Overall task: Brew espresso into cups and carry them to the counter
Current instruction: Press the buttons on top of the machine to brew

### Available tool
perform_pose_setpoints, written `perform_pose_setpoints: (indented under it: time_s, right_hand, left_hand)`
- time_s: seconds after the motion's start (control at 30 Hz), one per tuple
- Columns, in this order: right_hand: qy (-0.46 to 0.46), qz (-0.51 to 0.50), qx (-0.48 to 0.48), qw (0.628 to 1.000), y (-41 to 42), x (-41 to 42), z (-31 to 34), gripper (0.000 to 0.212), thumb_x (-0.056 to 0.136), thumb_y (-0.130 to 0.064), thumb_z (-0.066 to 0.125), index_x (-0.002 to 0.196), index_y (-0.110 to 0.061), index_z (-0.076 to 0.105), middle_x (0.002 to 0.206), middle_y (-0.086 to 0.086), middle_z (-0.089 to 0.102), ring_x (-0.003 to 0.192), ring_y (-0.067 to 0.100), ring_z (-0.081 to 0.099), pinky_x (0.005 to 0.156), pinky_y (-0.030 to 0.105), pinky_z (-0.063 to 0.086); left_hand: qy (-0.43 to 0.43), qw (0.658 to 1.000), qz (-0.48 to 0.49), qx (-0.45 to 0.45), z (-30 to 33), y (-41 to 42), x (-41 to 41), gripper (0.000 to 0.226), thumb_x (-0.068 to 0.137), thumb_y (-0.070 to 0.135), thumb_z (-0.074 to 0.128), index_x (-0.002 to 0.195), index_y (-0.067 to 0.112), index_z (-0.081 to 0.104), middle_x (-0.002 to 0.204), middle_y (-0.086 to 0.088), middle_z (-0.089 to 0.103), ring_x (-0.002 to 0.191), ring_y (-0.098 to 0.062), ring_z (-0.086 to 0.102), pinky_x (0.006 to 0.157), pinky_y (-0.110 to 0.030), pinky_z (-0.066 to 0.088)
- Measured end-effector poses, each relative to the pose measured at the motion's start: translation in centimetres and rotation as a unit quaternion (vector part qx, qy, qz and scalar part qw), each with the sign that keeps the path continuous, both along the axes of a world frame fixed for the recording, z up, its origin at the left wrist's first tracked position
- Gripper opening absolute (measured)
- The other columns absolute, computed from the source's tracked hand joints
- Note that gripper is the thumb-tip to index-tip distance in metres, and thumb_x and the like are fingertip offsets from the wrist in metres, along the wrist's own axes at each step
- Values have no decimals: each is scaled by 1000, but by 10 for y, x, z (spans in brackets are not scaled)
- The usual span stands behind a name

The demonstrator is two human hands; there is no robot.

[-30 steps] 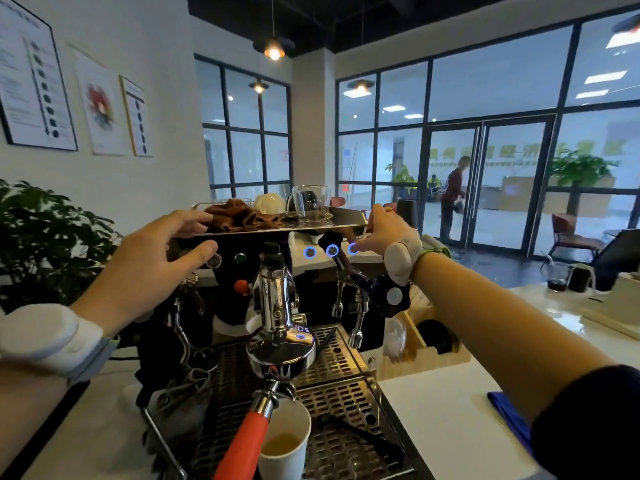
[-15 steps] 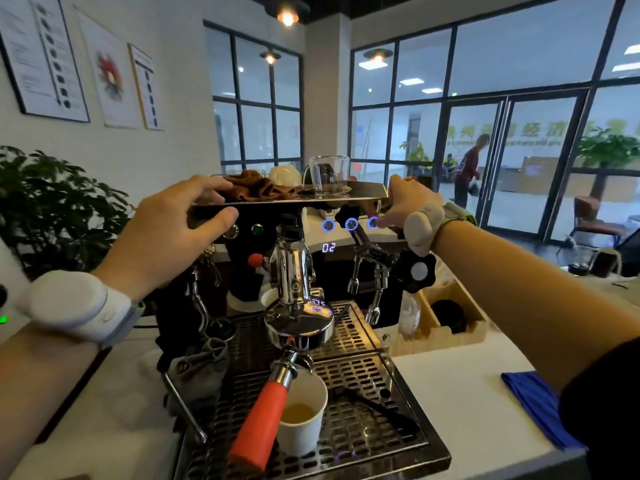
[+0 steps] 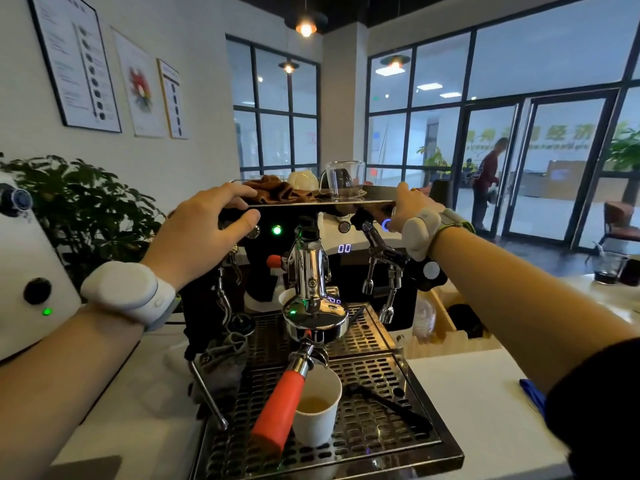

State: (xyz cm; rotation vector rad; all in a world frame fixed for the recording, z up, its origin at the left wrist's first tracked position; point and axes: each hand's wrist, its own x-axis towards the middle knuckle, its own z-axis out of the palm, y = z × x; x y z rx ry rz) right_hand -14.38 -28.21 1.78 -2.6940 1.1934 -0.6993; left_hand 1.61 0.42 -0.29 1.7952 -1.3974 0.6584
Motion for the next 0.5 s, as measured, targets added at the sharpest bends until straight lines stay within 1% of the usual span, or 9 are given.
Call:
perform_pose_setpoints:
  time_s: [0.13, 0.3, 0.4, 0.5]
  right_hand:
    - [-4, -10, 1, 1000, 1, -1, -1, 45, 86, -19, 65, 119, -6, 37, 105, 16, 58, 82, 27, 51, 68, 36, 38]
    - [-17, -5, 9, 1000, 2, -2, -3, 44, 85, -17, 66, 116, -8, 37, 93, 11, 51, 78, 25, 49, 67, 36, 36]
    - [-15, -2, 9, 1000, 3, -3, -4, 47, 84, -19, 67, 119, -7, 36, 93, 10, 50, 79, 25, 48, 67, 36, 36]
    - [-16, 1, 11, 1000, 2, -3, -4, 50, 84, -20, 67, 121, -7, 35, 101, 13, 55, 79, 25, 48, 66, 35, 35]
  left_hand:
    - [5, 1000, 0, 2, 1, 0, 0, 29, 90, 42, 56, 118, 36, 56, 102, 13, 64, 101, -12, 57, 84, -39, 49]
    - [6, 1000, 3, 9, 1, -1, 0, 30, 91, 42, 55, 119, 34, 55, 103, 10, 65, 104, -15, 57, 83, -40, 48]
    - [4, 1000, 6, 10, 0, -1, 0, 30, 91, 42, 55, 119, 34, 55, 102, 10, 65, 101, -15, 57, 82, -41, 49]
    - [0, 1000, 8, 12, 1, -1, 0, 30, 91, 43, 55, 120, 33, 55, 101, 11, 64, 99, -15, 57, 82, -41, 49]
